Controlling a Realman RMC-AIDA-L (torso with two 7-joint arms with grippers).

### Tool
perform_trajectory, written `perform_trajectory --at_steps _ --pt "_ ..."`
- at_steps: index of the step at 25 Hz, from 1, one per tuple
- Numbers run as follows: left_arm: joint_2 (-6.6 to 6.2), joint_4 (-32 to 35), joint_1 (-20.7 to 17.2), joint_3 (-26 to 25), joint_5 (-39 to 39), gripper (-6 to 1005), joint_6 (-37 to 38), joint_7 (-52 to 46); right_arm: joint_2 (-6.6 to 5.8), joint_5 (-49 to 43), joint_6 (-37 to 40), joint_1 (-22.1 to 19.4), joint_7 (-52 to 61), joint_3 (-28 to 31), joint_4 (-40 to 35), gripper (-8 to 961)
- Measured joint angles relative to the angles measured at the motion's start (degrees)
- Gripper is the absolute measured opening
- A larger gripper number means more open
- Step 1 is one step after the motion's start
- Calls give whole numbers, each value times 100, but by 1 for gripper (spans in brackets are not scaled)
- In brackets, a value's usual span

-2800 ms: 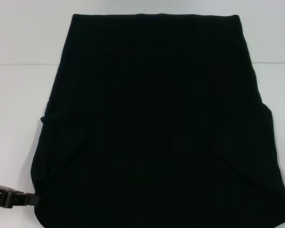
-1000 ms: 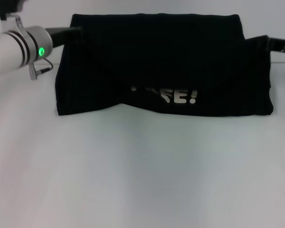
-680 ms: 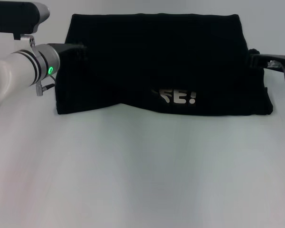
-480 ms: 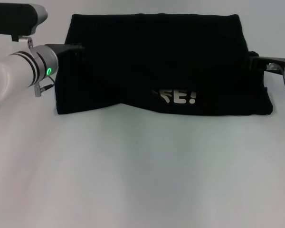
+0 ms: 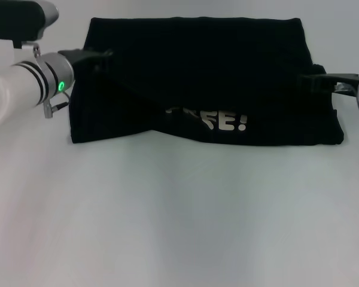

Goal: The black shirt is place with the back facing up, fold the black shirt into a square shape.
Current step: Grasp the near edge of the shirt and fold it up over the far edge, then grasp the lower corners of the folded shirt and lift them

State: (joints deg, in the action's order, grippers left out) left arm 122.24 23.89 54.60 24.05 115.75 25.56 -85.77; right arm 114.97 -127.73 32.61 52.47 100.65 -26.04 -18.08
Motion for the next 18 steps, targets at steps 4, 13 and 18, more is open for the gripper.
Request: perform_trajectory --at_steps 4,13,18 --pt "73 659 -291 4 -22 381 837 -539 90 11 398 -235 279 -36 -592 399" --pt "90 1687 -980 -20 -845 653 2014 -1086 55 -10 1327 -668 1091 -371 -1531 559" --pt "-32 1911 -1313 -4 -798 672 2828 -1078 -482 -110 2442 -839 2170 -736 -1674 560"
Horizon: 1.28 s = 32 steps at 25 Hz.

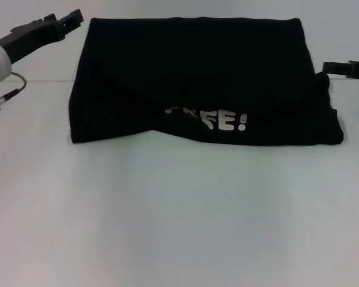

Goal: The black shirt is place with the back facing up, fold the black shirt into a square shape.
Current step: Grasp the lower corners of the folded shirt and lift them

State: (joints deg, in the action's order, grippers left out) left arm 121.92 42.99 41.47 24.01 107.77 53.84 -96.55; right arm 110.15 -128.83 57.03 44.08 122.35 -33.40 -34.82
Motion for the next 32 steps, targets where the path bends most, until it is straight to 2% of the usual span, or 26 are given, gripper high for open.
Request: perform_trajectory --at_steps 1,3,6,10,15,23,32 --pt "-39 37 -82 -3 27 672 214 0 0 0 0 0 0 0 0 560" --pt "-117 110 -234 -6 139 672 666 1 -208 -94 391 -47 372 -98 7 560" --pt "-174 234 -379 -40 476 671 1015 -18 -343 -136 807 -142 600 -94 13 560" --pt "-137 404 -525 -47 1154 671 1057 -41 -358 -78 1009 -262 631 157 43 559" --pt "-120 369 -497 18 2077 672 894 -148 -356 -73 842 -288 667 272 109 559" --pt "-73 -3 -304 824 3212 671 117 -994 -324 -85 608 -247 735 273 146 558" --pt "-82 -441 -95 1164 3424 672 -498 -1243 -288 -80 517 -233 755 236 153 558"
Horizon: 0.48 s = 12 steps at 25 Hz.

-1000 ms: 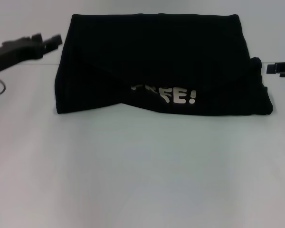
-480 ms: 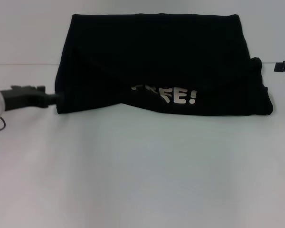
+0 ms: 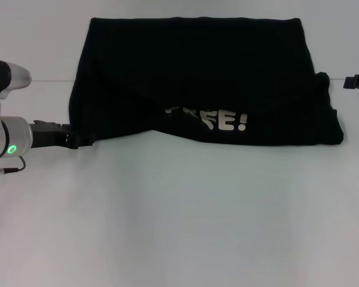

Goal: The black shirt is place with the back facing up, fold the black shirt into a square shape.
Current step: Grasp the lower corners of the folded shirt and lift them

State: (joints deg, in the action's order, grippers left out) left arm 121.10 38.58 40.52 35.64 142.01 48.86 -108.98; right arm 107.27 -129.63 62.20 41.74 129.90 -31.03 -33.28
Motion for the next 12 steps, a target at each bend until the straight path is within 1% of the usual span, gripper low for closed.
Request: perform_trajectory --at_steps 3,8,12 --pt "14 -50 27 78 7 672 -177 -28 9 0 1 0 0 -8 0 558" --pt "-27 -230 122 103 32 672 -237 -30 21 8 8 -3 0 -8 0 557" --pt "-35 -319 159 145 50 671 -284 -22 32 9 25 2 0 -8 -1 557"
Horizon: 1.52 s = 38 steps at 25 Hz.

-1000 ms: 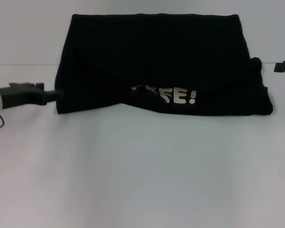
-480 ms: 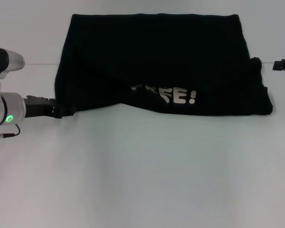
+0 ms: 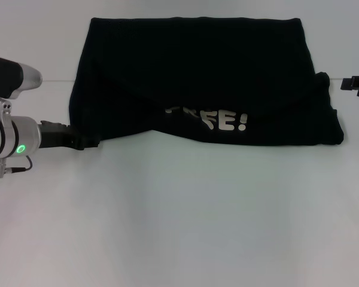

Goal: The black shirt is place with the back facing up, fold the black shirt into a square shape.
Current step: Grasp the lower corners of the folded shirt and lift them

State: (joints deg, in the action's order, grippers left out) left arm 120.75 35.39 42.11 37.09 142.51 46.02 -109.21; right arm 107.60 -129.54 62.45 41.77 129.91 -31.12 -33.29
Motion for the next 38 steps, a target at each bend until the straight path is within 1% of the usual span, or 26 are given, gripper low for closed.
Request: perform_trajectory --at_steps 10,20,26,31,38 --pt "28 -85 -5 117 152 672 -258 -11 19 10 10 0 0 4 -3 556" --pt "28 -80 18 217 155 669 -356 7 60 9 -3 -11 0 5 -2 555" --pt "39 -85 33 392 272 666 -438 -19 60 7 -1 -37 0 36 -2 555" --pt "69 -56 72 487 643 589 -495 -358 59 7 10 -44 -1 44 -2 555" --pt "66 -21 101 499 731 332 -500 -454 59 8 12 -46 0 51 -9 554"
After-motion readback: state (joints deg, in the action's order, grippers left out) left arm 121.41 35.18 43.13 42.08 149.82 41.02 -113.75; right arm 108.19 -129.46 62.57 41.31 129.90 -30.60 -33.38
